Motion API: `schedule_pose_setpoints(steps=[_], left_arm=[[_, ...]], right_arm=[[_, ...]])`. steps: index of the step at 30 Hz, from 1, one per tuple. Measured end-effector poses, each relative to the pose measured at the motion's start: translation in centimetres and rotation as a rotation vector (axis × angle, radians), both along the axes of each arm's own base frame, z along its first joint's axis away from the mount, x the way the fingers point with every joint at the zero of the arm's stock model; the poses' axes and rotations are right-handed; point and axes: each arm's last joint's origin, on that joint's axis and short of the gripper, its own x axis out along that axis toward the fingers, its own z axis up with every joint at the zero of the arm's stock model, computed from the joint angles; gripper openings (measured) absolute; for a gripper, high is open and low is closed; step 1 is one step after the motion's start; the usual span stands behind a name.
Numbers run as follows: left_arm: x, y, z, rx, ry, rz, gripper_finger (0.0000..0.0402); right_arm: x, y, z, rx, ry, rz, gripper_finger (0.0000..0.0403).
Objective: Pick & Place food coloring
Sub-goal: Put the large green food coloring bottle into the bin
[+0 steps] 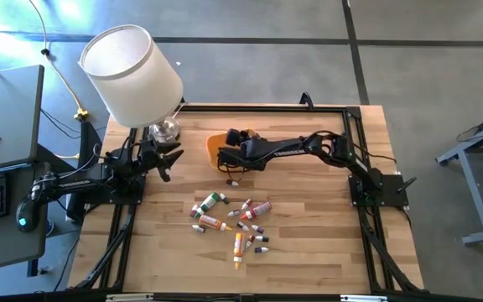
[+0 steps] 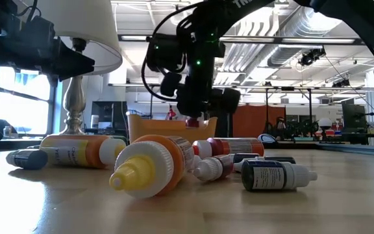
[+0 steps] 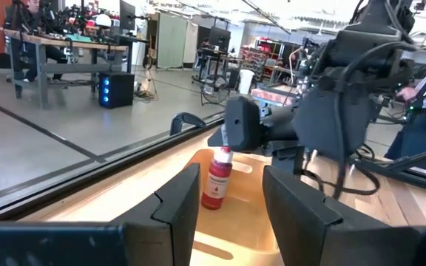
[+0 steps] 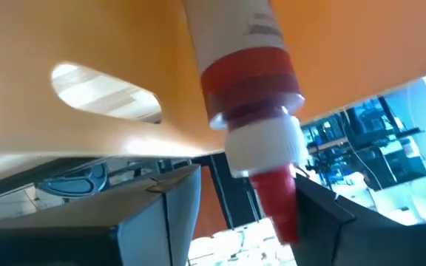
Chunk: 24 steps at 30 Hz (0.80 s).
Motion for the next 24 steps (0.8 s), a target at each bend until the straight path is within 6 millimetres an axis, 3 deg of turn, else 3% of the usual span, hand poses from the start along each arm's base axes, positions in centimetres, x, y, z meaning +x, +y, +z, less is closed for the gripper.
schedule_pose_setpoints(steps=[8, 16, 21, 24], left_arm=[[0.0, 0.0, 0.0, 0.0, 0.0, 0.0, 0.0145], [0.0, 0.0, 0.0, 0.0, 0.0, -0.001, 0.0145], [0.0, 0.0, 0.0, -0.006, -0.003, -0.004, 0.0145], [0.0, 0.0, 0.0, 0.001, 0.002, -0.005, 0.0145]], right_arm=[[-0.5, 0.2, 2.9, -0.036, -0.132, -0.041, 0.0165], [-1.6, 0.3, 6.9, -0.213, -0.322, -0.133, 0.0165], [-3.0, 2.4, 11.0, -0.174, -0.722, -0.23, 0.0165], [-4.6, 4.3, 13.7, 0.159, -1.055, -0.376, 0.0165]])
